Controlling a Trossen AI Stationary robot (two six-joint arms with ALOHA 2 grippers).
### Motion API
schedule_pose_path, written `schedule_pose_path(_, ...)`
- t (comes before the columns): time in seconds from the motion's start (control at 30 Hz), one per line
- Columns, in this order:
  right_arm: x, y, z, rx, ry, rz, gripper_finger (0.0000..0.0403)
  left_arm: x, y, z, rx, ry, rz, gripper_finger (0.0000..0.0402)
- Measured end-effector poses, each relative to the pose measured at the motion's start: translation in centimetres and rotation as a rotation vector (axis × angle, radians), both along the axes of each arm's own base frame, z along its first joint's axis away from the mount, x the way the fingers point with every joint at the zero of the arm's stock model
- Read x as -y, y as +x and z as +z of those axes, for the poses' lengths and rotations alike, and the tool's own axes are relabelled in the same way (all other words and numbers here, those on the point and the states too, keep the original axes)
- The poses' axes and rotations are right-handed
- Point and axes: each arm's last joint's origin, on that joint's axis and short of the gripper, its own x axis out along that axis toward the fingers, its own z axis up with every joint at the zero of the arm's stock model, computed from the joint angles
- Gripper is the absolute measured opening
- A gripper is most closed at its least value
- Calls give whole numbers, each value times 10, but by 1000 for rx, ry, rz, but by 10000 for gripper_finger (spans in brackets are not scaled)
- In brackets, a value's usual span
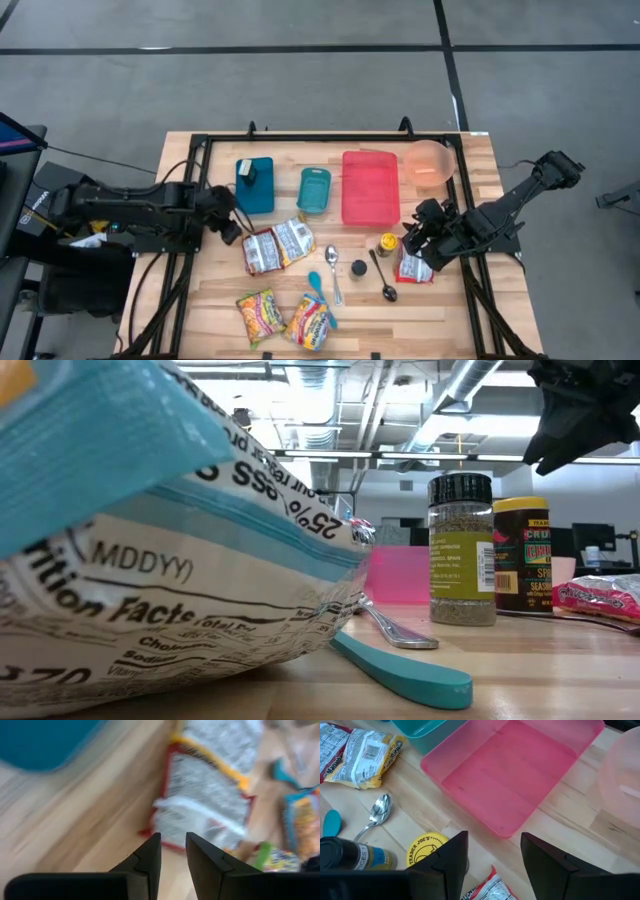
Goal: Pick & Place Food Item
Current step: Put the red noodle pack into the red bin
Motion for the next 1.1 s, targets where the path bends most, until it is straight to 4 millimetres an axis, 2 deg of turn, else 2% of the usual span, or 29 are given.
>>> schedule_pose_path(0.1, 0, 0, 0, 3, 2, 0, 177, 6, 1, 1, 8, 15, 9, 85)
schedule_pose_path(0.27, 0, 0, 0, 3, 2, -1, 177, 11, -9, -5, -110, 129, 45, 85)
schedule_pose_path(0.57, 0, 0, 0, 3, 3, -1, 177, 36, -7, -2, -16, 271, -245, 85)
schedule_pose_path(0.97, 0, 0, 0, 3, 3, -1, 177, 61, -16, -2, 27, 283, -389, 85)
schedule_pose_path(1.1, 0, 0, 0, 3, 3, -1, 177, 65, -17, -3, 37, 351, -408, 85)
